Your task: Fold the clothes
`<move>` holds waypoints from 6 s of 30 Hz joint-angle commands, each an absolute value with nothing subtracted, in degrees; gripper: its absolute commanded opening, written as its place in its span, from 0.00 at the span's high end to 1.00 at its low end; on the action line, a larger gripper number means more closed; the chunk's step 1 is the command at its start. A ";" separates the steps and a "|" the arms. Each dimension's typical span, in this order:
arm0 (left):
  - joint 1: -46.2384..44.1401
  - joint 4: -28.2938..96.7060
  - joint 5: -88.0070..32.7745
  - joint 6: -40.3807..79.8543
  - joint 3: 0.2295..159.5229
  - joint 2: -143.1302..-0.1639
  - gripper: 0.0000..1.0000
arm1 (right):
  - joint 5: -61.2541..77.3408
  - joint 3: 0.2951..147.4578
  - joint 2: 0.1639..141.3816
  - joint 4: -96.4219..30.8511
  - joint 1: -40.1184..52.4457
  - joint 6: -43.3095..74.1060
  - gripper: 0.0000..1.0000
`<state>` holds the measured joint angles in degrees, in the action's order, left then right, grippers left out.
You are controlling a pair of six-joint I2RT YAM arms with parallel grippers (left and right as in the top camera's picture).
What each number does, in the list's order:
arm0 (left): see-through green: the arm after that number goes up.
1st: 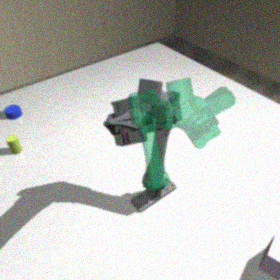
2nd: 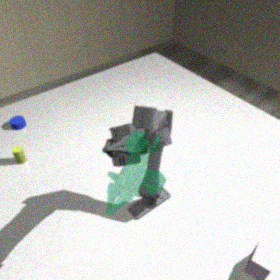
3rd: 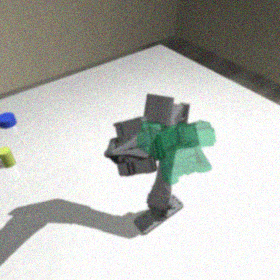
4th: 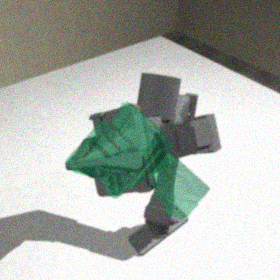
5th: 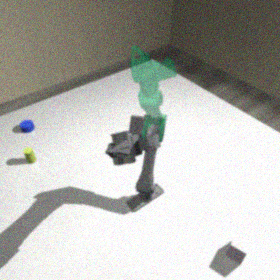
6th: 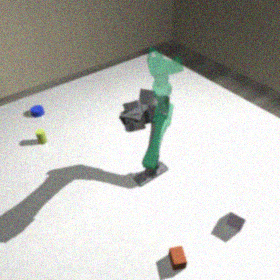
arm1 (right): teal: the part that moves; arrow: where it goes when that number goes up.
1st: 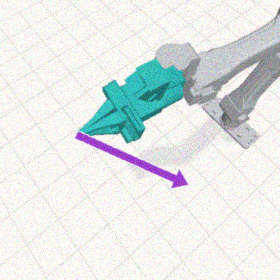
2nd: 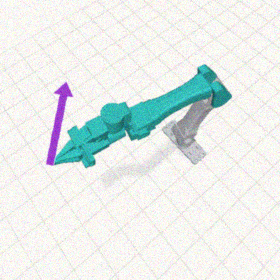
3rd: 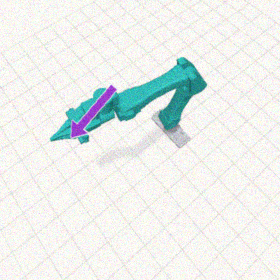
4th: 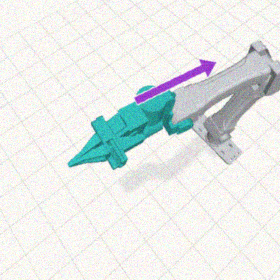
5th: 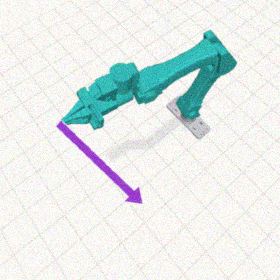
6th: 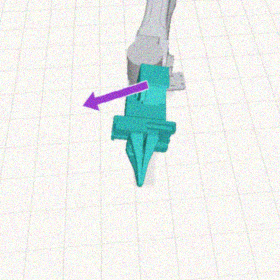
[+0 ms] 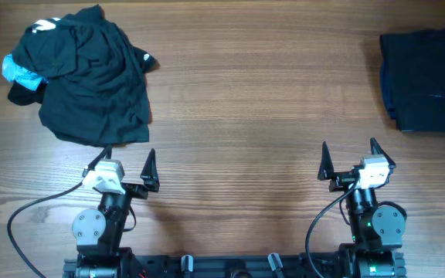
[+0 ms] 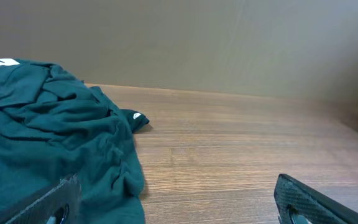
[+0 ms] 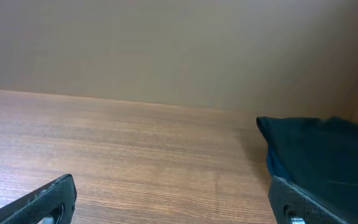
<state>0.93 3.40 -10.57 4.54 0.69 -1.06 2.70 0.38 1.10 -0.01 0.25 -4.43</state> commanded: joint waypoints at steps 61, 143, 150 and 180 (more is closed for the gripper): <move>1.30 0.89 -7.18 6.66 14.46 -20.73 0.00 | 3.70 12.01 16.21 9.39 0.40 7.55 0.00; 19.64 26.13 -4.21 10.96 102.83 -127.57 0.86 | 14.85 95.68 91.50 -57.43 1.28 10.55 0.00; 17.54 26.96 -4.19 13.85 106.00 -118.74 0.96 | 14.85 95.68 91.50 -55.70 1.28 10.68 0.00; -5.67 4.54 -46.24 45.45 113.84 -94.06 0.96 | 33.85 95.68 91.50 -55.51 1.28 4.69 0.00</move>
<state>-3.86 6.48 -35.55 36.36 110.30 -94.72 30.92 94.65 90.98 -56.36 0.99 6.09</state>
